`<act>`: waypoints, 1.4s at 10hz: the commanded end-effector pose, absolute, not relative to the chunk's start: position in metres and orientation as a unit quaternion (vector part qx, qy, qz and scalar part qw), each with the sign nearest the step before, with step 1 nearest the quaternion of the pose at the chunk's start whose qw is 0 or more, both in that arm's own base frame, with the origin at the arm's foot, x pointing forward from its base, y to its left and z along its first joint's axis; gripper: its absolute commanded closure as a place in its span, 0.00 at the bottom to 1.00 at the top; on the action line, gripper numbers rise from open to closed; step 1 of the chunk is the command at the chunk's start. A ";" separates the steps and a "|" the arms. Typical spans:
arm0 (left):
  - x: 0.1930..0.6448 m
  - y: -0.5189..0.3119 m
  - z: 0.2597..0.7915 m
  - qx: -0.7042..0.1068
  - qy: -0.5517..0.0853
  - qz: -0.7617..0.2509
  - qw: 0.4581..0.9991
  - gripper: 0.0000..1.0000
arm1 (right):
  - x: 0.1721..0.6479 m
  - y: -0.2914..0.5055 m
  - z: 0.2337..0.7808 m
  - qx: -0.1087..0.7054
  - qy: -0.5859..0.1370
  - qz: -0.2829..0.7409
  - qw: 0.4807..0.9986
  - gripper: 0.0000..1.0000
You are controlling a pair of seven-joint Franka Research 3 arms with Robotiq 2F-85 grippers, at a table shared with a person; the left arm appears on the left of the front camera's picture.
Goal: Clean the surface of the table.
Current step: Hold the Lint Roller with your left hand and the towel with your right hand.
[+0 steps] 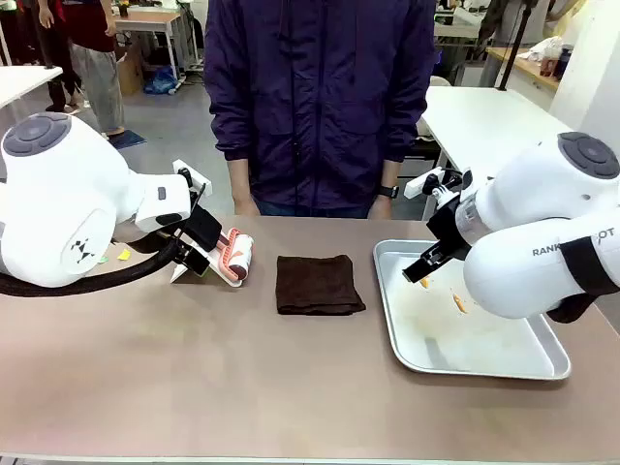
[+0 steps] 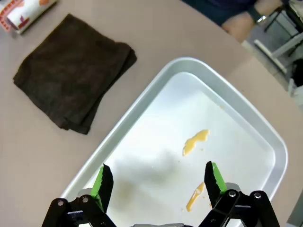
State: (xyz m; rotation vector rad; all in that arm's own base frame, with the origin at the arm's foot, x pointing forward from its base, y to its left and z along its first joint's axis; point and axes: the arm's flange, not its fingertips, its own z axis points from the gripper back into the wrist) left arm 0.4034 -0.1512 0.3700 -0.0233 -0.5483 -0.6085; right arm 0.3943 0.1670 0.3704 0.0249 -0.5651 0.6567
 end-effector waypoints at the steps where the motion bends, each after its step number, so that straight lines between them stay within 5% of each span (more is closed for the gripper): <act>1: 0.403 -0.151 0.370 -0.011 -0.267 -0.296 0.917 0.00 | 0.394 0.167 0.370 0.012 -0.274 0.318 0.908 0.00; 14: 0.403 -0.151 0.370 -0.011 -0.267 -0.296 0.917 0.00 | 0.394 0.167 0.370 0.012 -0.274 0.318 0.908 0.00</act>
